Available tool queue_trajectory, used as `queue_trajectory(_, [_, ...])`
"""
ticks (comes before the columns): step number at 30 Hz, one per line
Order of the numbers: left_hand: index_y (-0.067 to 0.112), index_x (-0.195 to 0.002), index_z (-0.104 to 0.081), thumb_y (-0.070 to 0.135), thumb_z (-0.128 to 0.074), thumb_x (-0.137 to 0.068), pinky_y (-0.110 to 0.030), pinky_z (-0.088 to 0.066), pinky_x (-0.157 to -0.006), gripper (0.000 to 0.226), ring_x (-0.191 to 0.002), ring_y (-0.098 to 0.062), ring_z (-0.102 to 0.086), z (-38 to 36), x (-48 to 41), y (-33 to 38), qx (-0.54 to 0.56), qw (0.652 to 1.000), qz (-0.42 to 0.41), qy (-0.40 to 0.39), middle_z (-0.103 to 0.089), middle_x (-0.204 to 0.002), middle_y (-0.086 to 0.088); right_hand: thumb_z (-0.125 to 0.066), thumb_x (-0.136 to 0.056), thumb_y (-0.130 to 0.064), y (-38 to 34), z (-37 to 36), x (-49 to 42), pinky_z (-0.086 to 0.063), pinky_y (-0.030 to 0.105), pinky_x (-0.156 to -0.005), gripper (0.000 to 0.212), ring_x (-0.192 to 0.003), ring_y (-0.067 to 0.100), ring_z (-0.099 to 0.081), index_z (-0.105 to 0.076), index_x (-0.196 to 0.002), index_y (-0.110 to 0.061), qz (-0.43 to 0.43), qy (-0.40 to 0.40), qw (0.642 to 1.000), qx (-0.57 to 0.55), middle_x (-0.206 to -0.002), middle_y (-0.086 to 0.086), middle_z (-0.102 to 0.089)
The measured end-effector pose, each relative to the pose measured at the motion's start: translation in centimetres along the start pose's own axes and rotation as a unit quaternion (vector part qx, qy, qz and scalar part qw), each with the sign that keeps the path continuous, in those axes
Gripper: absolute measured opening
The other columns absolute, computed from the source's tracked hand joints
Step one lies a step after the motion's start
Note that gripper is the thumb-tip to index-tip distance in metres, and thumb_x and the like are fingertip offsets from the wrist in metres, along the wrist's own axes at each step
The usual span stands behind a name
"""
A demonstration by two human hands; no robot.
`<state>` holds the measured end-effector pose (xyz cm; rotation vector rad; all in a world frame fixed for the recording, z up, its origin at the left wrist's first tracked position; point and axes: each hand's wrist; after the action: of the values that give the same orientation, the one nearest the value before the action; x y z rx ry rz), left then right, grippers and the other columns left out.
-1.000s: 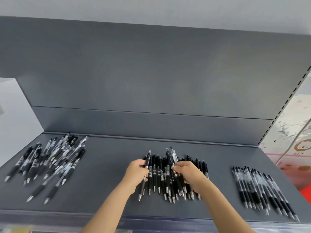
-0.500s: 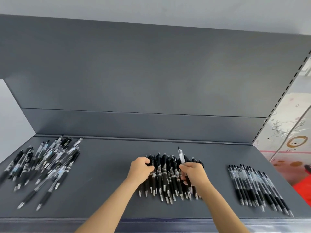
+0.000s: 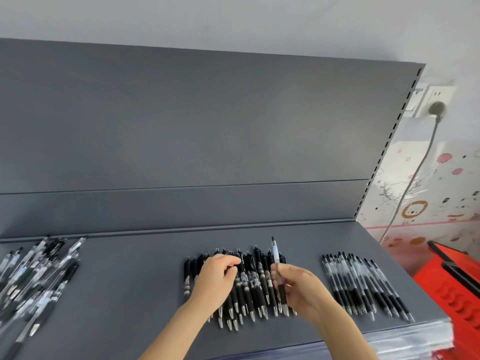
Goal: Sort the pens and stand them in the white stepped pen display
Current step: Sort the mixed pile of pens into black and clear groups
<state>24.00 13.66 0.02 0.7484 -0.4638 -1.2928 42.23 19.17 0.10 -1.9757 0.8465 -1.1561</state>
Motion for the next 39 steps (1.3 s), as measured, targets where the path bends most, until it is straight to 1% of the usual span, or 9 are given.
queue_trajectory(3, [0.022,-0.122,-0.059,0.012,-0.042,-0.096,-0.018,-0.032,-0.1,0.032,-0.116,-0.007,-0.044,-1.6,-0.5,0.9,-0.015,0.999,-0.023,-0.02,-0.054,-0.117,0.011,-0.048,-0.093,-0.007,-0.3,1.5,0.5,-0.044,0.026,-0.055,0.017,-0.059,0.016,-0.051,-0.064,-0.095,0.0,0.002,0.009,1.0,0.008,-0.064,0.004,-0.06])
queue_trajectory(8, [0.024,-0.122,-0.058,0.014,-0.041,-0.097,-0.013,-0.03,-0.095,0.032,-0.115,-0.005,-0.043,-4.8,-1.5,2.9,-0.026,0.997,-0.06,-0.042,-0.054,-0.121,0.01,-0.049,-0.093,-0.004,-1.6,6.1,1.5,-0.036,0.021,-0.042,0.016,-0.046,0.012,-0.046,-0.064,-0.092,0.0,0.024,0.074,0.996,0.05,-0.062,0.005,-0.059])
queue_trajectory(12, [0.023,-0.124,-0.056,0.015,-0.039,-0.097,-0.014,-0.029,-0.095,0.033,-0.115,-0.008,-0.042,-7.9,-2.2,5.2,-0.038,0.994,-0.077,-0.068,-0.053,-0.123,0.009,-0.05,-0.082,0.004,-2.5,10.9,2.0,-0.026,0.022,-0.044,0.015,-0.048,0.014,-0.037,-0.059,-0.072,-0.002,0.058,0.152,0.979,0.12,-0.058,0.008,-0.049])
queue_trajectory(16, [0.023,-0.127,-0.054,0.015,-0.039,-0.097,-0.015,-0.029,-0.1,0.034,-0.117,-0.008,-0.041,-10.7,-2.7,6.8,-0.063,0.99,-0.091,-0.086,-0.052,-0.126,0.009,-0.047,-0.072,0.007,-3.5,14.6,2.2,-0.013,0.027,-0.051,0.039,-0.052,0.016,-0.017,-0.028,-0.049,-0.018,0.126,0.245,0.91,0.311,-0.05,0.0,-0.021])
queue_trajectory(21, [0.025,-0.129,-0.051,0.018,-0.038,-0.098,-0.016,-0.028,-0.103,0.034,-0.122,-0.006,-0.039,-13.2,-2.8,7.9,-0.082,0.986,-0.095,-0.107,-0.05,-0.128,0.012,-0.051,-0.074,0.001,-3.9,17.4,1.5,-0.013,0.032,-0.047,0.04,-0.051,0.018,-0.014,-0.02,-0.054,-0.016,0.127,0.319,0.782,0.519,-0.053,0.003,-0.016])
queue_trajectory(30, [0.024,-0.13,-0.05,0.018,-0.036,-0.099,-0.018,-0.029,-0.104,0.035,-0.124,-0.006,-0.038,-14.8,-3.4,9.4,-0.091,0.985,-0.089,-0.113,-0.049,-0.13,0.012,-0.052,-0.081,-0.006,-4.0,18.5,1.2,-0.014,0.032,-0.051,0.032,-0.056,0.018,-0.018,-0.029,-0.059,-0.012,0.142,0.293,0.784,0.529,-0.055,0.004,-0.024])
queue_trajectory(35, [0.023,-0.13,-0.05,0.018,-0.037,-0.099,-0.015,-0.026,-0.102,0.034,-0.123,-0.005,-0.038,-14.0,-3.1,9.3,-0.089,0.989,-0.08,-0.091,-0.049,-0.129,0.012,-0.047,-0.084,-0.004,-4.1,16.7,1.9,-0.023,0.022,-0.048,0.036,-0.053,0.011,-0.028,-0.033,-0.053,-0.017,0.197,0.266,0.776,0.537,-0.053,-0.003,-0.031])
queue_trajectory(37, [0.023,-0.129,-0.051,0.017,-0.038,-0.098,-0.014,-0.026,-0.102,0.034,-0.122,-0.005,-0.038,-13.3,-2.8,9.0,-0.087,0.991,-0.069,-0.077,-0.049,-0.128,0.012,-0.048,-0.087,-0.009,-3.9,15.4,1.8,-0.032,0.023,-0.056,0.025,-0.064,0.016,-0.043,-0.053,-0.063,-0.012,0.225,0.24,0.774,0.541,-0.062,-0.002,-0.045])
queue_trajectory(39, [0.022,-0.129,-0.051,0.017,-0.038,-0.098,-0.016,-0.028,-0.104,0.034,-0.121,-0.006,-0.039,-12.1,-2.5,8.5,-0.089,0.993,-0.057,-0.055,-0.05,-0.128,0.012,-0.048,-0.091,-0.015,-3.7,13.7,1.5,-0.036,0.027,-0.069,0.018,-0.084,0.021,-0.05,-0.064,-0.087,-0.007,0.241,0.206,0.774,0.549,-0.078,0.001,-0.056])
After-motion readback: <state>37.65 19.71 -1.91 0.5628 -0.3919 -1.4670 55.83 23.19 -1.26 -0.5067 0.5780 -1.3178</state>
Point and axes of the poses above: each hand's wrist, its own x-axis away from the middle knuckle, its own z-axis out of the back of the hand, y = z × x
